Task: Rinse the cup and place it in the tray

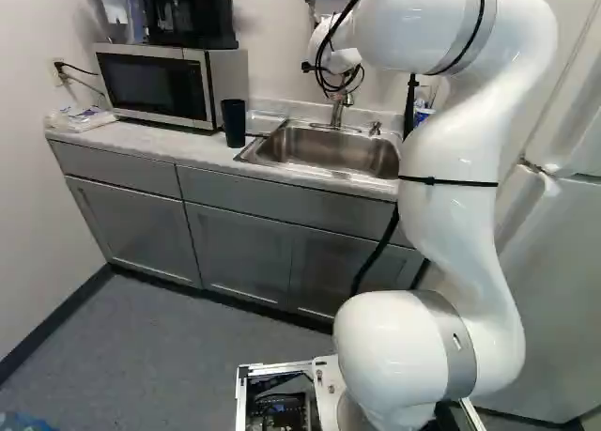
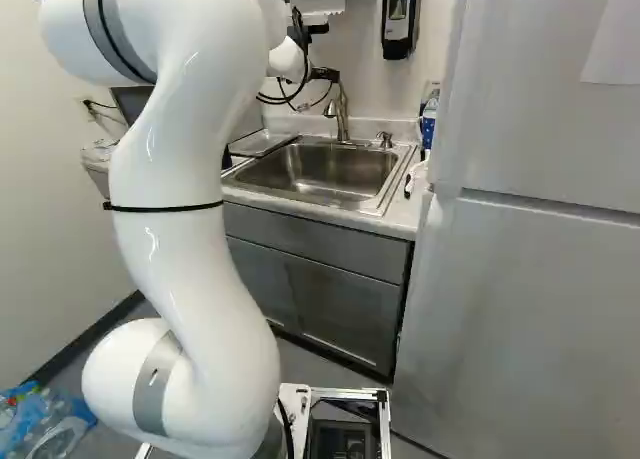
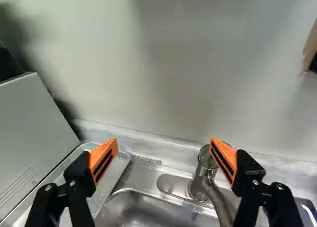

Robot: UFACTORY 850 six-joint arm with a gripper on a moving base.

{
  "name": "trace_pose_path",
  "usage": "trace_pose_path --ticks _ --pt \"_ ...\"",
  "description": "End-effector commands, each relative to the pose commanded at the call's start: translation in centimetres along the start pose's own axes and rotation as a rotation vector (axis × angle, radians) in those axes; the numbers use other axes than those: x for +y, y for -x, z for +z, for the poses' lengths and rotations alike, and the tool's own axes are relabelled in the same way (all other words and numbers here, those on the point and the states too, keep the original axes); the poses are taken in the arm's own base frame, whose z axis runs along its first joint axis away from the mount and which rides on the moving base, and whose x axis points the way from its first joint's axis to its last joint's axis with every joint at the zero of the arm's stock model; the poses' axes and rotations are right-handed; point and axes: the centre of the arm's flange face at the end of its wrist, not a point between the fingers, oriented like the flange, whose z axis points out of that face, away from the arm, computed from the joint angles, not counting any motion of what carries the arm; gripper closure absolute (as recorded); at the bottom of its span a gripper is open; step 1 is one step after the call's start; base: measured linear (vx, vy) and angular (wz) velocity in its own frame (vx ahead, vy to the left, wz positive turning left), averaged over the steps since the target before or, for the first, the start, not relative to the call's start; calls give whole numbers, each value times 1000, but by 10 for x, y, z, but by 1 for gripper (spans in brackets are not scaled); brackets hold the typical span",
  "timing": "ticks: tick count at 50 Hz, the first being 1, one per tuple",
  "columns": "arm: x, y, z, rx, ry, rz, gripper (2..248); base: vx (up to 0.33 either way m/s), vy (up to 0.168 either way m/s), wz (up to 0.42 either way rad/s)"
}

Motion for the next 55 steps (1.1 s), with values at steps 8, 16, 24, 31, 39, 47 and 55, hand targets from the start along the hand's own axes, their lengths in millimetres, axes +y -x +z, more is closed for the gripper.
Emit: trace_pose_path --ticks 8,16,24,31,39,47,55 --pt "0 1 -6 -3 0 0 3 0 0 0" --pt "1 2 -16 -8 1 0 3 0 0 0" --pt "2 3 -28 -14 3 0 3 0 0 0" --pt "5 5 -40 -20 7 2 3 0 0 0" --pt "11 6 -55 -25 16 4 3 0 0 0" --pt "17 8 -69 -30 26 6 3 0 0 0" --pt "24 11 -83 -35 38 9 3 0 0 0"
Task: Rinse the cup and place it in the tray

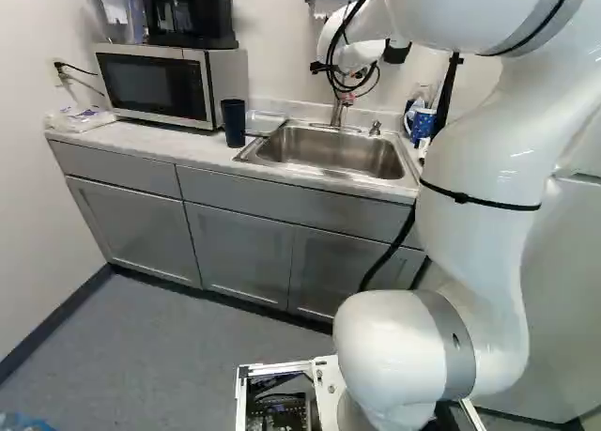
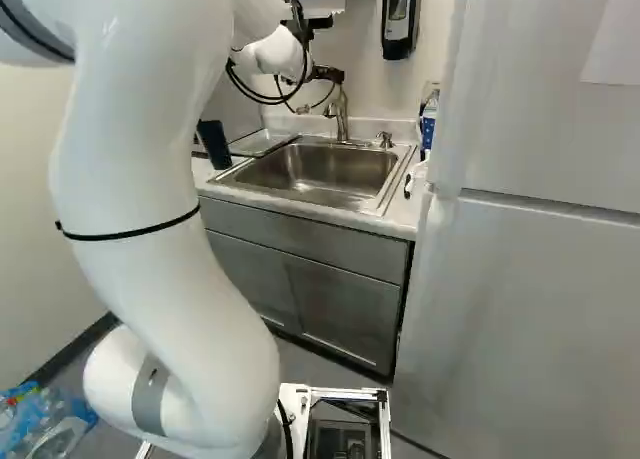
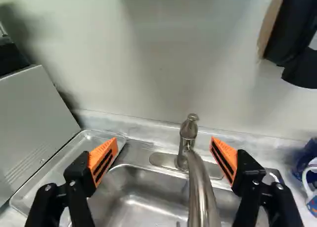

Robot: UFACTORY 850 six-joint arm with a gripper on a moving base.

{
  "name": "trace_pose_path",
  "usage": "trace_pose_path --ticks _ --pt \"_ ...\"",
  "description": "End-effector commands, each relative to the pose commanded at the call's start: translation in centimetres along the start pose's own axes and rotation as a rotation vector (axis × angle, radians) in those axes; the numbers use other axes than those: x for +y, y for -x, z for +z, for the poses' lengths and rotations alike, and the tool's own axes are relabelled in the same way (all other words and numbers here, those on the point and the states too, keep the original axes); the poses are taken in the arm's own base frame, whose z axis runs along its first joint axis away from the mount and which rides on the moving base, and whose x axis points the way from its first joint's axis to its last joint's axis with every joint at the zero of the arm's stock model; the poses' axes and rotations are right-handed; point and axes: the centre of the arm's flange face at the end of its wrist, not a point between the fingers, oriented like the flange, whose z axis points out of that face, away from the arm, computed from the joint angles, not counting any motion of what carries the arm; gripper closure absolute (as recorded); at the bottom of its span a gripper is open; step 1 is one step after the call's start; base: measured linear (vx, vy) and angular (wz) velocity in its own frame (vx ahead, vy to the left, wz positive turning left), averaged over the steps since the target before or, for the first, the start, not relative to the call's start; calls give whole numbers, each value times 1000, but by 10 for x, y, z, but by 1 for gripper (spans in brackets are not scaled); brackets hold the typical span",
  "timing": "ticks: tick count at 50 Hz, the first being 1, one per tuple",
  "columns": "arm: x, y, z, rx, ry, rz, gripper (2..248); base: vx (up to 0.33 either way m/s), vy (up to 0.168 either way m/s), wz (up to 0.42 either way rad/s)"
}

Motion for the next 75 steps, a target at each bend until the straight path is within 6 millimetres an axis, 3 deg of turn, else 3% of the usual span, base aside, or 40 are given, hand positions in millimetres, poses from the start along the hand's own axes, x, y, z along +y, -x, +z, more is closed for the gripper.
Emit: trace_pose_path --ticks 19,56,75 --pt "17 15 -34 -99 28 9 3 0 0 0" --pt "45 65 -112 -469 78 43 3 0 0 0" --pt "45 66 -116 -477 79 44 3 0 0 0"
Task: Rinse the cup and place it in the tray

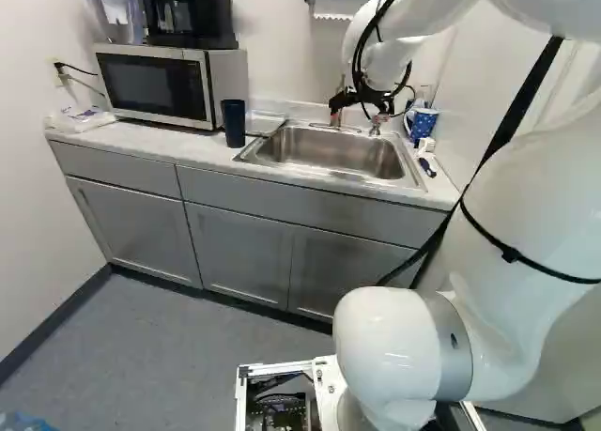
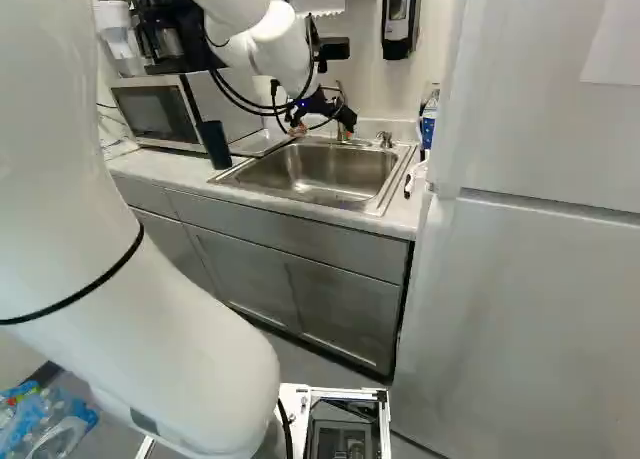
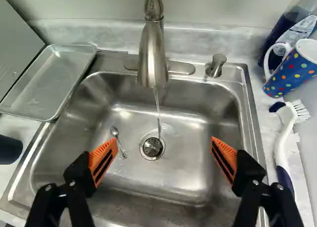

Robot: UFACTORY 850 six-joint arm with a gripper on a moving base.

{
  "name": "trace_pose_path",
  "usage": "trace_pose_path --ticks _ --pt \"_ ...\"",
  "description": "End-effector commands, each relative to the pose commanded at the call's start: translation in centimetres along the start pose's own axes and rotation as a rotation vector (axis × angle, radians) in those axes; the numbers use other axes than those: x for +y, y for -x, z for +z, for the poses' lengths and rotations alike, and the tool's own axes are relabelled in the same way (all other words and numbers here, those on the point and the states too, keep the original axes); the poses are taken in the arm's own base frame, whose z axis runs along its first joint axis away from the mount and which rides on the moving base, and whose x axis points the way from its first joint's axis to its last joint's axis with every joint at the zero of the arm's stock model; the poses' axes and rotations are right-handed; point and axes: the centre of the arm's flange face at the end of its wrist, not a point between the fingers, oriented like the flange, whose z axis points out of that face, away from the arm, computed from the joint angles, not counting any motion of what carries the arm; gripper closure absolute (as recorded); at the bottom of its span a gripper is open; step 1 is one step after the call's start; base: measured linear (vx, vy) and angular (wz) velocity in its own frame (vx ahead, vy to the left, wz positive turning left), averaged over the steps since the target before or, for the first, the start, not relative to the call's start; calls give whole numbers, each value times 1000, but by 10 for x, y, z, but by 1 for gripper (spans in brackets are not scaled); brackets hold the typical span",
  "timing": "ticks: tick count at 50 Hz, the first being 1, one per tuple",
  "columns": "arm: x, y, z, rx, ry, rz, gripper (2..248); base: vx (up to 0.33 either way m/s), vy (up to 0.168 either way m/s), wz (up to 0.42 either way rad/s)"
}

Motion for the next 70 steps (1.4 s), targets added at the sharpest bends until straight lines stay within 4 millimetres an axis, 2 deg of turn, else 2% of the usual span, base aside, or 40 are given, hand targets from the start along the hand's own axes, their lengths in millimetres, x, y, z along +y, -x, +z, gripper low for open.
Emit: trace_pose_path --ticks 21,70 --pt "-1 -4 4 7 -1 -1 3 0 0 0" --pt "-18 -87 73 229 -22 -16 3 0 0 0"
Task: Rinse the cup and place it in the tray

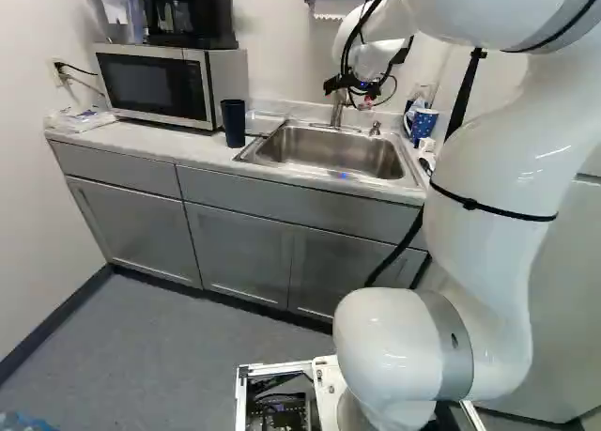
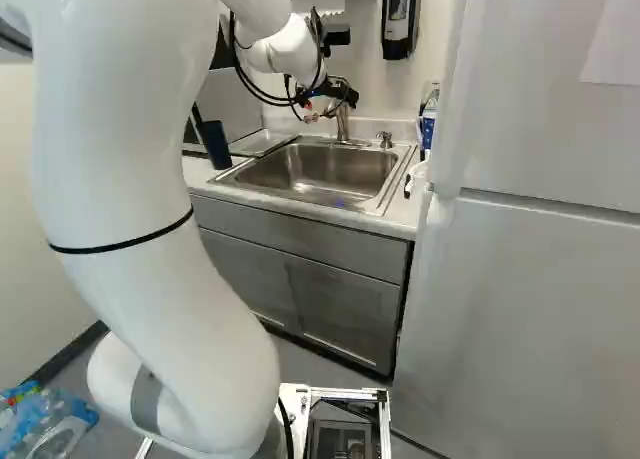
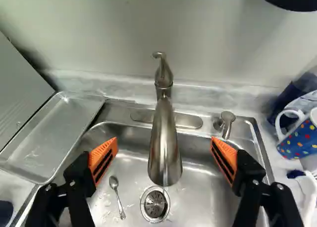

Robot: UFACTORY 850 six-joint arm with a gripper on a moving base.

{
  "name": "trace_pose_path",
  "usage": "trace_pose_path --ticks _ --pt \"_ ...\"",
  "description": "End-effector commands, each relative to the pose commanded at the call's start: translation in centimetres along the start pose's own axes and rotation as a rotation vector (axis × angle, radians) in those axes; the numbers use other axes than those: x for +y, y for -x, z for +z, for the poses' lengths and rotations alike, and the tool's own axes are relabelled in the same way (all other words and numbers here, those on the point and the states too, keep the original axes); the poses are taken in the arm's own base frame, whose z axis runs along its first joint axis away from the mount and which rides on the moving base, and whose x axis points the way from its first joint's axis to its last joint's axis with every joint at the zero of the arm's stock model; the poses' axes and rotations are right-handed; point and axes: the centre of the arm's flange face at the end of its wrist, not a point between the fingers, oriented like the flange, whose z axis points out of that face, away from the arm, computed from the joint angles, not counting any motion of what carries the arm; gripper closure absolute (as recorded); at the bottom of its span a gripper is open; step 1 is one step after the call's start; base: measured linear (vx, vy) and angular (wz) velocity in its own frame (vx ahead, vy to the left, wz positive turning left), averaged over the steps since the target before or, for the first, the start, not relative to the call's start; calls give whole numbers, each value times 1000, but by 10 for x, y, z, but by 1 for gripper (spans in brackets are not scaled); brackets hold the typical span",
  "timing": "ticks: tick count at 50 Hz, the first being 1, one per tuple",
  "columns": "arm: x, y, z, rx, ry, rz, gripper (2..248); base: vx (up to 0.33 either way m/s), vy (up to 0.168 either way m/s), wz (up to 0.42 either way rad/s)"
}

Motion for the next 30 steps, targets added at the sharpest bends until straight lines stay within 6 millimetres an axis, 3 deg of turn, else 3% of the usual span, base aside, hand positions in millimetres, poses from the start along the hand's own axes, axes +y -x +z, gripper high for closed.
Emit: trace_pose_path --ticks 30 --pt "-24 -29 51 85 -32 -16 3 0 0 0"
